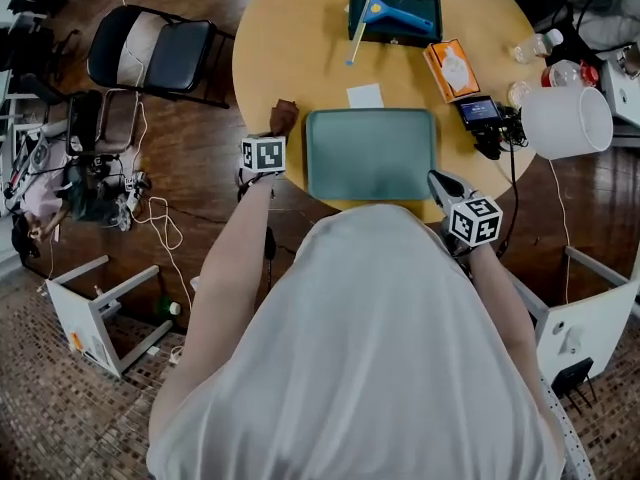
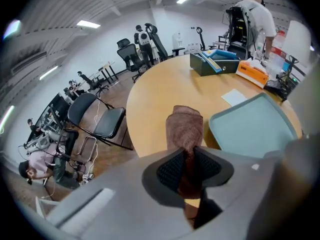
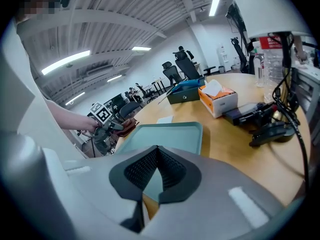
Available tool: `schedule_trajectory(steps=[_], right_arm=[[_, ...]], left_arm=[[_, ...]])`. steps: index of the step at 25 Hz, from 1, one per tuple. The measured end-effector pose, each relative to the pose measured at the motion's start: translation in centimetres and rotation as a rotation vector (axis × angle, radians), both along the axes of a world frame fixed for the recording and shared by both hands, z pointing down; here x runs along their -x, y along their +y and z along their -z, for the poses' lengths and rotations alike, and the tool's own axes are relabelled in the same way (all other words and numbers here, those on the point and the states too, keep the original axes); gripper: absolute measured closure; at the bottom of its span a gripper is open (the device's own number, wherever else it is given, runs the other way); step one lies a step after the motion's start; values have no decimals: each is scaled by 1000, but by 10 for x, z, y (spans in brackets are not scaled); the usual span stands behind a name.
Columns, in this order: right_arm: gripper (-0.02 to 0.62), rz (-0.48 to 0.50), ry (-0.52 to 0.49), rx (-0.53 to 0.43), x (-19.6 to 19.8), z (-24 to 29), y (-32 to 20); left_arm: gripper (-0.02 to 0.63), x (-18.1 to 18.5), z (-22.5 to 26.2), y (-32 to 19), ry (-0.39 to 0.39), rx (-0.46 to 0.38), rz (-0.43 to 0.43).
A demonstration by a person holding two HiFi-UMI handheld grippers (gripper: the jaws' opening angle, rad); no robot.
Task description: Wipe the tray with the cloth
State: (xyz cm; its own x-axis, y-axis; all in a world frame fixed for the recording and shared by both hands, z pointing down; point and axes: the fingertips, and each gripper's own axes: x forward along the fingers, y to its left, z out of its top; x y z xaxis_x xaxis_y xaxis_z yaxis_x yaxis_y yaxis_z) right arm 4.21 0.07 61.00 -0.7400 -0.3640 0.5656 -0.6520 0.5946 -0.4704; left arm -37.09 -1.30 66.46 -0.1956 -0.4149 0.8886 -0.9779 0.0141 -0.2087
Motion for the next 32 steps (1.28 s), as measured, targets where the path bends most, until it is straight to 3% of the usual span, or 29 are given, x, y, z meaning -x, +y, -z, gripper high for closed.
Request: schedule_trajectory(steps=[4,7,11,18,22,26,29,32], right_arm=[[592,-4,-12,7,-1,-4,-2],[592,-32,5,1,-27,-3,-5],[592,-24,-5,-4,-14,2,-8],[592,33,-23,-19,-6,17,-18],[592,64,-30,-48,-3,28,-32],[592,90,-56,-83,14,36,-34],[594,145,-94,-152,35,54,-34],[594,215,-112,-263,52,81,-34]], left_arm=[[227,-1,-22,5,-18,102,18],[225,-17,-44,13,-40,169,29],[195,-27,-31,-11,-30,47,-88],[152,-28,46,-1,-66,-188,-53],[161,-79,97,-2,41,-366,-82],[211,-154,117,6,209,-488,-210],[264,-195,130,10,323,-553,-279],[284,-216,135,12,374,-572,-335]])
